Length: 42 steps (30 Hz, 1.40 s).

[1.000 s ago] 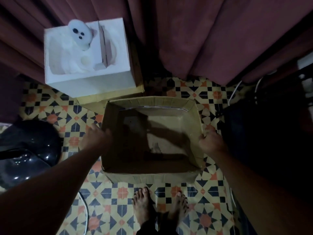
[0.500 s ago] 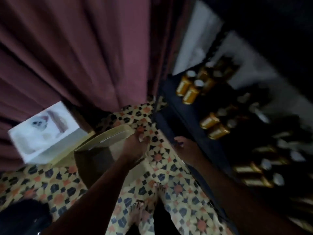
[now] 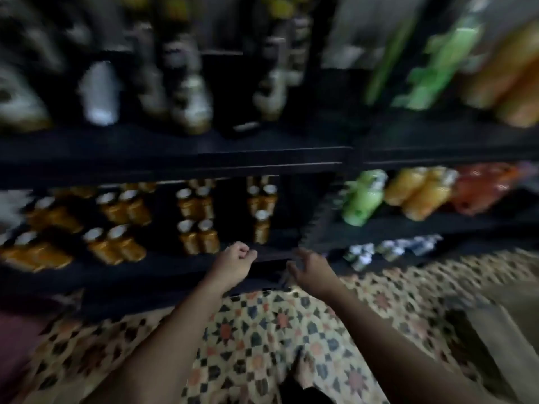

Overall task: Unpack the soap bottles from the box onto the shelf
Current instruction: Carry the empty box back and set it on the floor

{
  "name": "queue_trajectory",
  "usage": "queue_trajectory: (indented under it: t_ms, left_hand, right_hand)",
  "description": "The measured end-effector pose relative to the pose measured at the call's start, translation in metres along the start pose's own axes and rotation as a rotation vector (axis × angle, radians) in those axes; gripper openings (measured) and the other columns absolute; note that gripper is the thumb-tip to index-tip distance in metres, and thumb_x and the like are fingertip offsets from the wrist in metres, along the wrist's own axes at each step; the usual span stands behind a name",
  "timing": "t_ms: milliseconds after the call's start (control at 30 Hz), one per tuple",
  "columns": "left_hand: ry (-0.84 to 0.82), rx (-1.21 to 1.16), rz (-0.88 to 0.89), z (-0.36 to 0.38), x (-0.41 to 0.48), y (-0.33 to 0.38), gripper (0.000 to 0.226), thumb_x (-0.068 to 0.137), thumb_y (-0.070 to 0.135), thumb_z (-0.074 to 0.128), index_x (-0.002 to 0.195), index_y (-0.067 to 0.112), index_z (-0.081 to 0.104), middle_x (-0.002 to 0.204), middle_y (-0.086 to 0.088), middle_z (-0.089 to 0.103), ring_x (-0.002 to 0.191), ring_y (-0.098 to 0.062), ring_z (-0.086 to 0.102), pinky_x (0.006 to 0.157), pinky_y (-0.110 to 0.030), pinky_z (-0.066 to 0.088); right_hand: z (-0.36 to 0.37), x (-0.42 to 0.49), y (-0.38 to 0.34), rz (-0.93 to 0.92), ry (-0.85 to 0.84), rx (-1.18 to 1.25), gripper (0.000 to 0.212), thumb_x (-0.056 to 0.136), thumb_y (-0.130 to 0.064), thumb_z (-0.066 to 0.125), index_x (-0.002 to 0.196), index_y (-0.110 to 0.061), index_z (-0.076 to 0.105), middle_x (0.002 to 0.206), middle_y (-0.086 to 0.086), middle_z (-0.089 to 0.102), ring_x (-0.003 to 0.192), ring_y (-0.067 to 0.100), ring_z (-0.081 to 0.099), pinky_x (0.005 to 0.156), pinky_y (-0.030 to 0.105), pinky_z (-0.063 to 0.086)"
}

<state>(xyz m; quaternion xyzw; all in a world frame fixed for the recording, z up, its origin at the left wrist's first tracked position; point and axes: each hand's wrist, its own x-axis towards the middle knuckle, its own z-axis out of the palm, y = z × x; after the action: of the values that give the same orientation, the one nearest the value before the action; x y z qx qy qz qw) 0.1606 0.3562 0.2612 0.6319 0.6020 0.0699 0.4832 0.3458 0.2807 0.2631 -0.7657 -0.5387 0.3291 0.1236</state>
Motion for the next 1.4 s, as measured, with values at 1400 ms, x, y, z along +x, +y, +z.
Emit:
queue_trajectory:
  t_ms: [1400]
  left_hand:
    - [-0.986, 0.893, 0.758, 0.845, 0.045, 0.608, 0.058, 0.098, 0.044, 0.052, 0.149, 0.018, 0.038, 0.145, -0.003, 0.05, 0.13, -0.022, 0.049, 0.107, -0.037, 0.041]
  right_hand:
    - [-0.359, -0.252, 0.746, 1.361, 0.745, 0.784, 0.048, 0.098, -0.029, 0.054, 0.142, -0.009, 0.046, 0.137, 0.015, 0.057, 0.121, 0.031, 0.057, 0.098, 0.035, 0.046]
